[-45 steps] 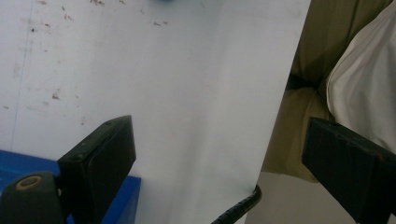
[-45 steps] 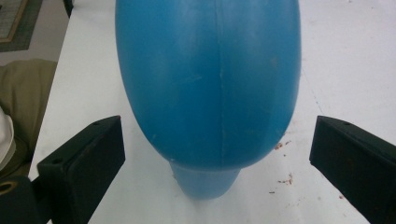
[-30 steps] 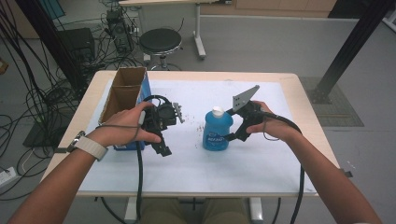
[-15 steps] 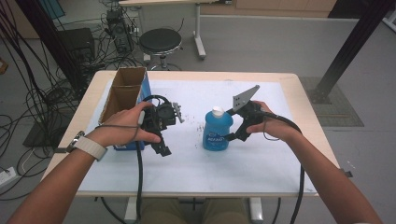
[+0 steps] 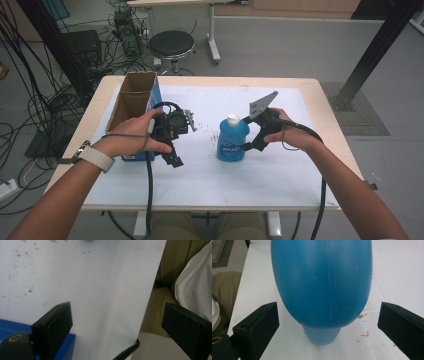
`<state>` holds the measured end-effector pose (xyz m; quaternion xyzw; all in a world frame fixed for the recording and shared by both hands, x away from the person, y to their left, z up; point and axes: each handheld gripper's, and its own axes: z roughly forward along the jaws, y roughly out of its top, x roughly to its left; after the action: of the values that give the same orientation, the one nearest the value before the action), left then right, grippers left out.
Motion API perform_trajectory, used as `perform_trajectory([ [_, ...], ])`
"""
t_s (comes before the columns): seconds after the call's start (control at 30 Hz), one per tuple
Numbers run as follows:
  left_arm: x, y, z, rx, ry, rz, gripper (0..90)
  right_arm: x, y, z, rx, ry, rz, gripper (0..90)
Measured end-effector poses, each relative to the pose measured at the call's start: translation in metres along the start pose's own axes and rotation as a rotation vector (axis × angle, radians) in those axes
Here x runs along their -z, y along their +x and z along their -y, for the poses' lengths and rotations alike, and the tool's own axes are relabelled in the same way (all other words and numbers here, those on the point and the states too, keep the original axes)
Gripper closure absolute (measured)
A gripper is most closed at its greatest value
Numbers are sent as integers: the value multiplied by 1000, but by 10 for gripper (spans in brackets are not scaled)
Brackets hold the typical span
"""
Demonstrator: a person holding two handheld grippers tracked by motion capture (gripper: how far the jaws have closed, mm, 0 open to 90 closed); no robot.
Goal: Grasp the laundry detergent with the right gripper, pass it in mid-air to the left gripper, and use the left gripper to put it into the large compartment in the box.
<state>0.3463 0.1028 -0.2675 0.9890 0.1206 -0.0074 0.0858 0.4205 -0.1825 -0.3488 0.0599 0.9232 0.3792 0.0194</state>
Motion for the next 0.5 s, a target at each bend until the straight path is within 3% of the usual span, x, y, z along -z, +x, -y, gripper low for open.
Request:
perform_trajectory([
  [0.5, 1, 0, 0, 3, -2, -1, 103, -1, 1, 0, -4, 2, -7, 34],
])
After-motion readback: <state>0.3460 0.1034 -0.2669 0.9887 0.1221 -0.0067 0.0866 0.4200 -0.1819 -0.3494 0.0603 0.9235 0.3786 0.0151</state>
